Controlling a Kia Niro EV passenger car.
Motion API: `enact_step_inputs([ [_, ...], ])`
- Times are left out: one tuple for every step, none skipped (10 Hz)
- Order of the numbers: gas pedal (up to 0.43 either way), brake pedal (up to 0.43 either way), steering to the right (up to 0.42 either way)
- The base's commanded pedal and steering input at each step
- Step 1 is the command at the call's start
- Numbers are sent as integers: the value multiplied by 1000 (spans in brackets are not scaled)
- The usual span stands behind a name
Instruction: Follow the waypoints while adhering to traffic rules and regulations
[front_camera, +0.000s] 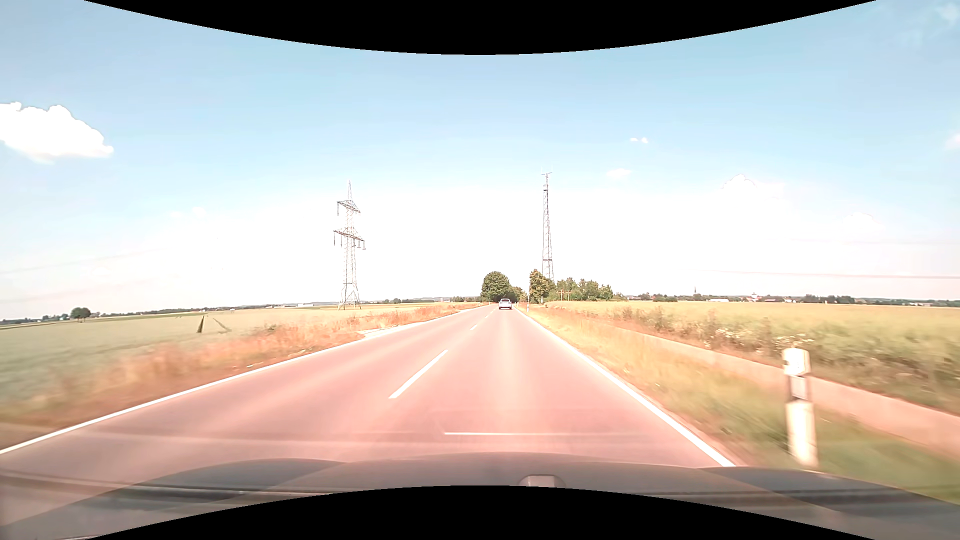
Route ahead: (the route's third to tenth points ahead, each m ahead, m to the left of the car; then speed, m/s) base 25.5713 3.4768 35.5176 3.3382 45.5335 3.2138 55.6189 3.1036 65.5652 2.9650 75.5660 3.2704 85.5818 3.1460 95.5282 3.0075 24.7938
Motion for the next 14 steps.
enact_step_inputs([
  [248, 0, -2],
  [248, 0, -2],
  [248, 0, -2],
  [248, 0, -2],
  [248, 0, -2],
  [248, 0, -2],
  [248, 0, -1],
  [248, 0, 0],
  [248, 0, 0],
  [248, 0, 0],
  [248, 0, 0],
  [248, 0, 0],
  [248, 0, 0],
  [248, 0, 0],
])
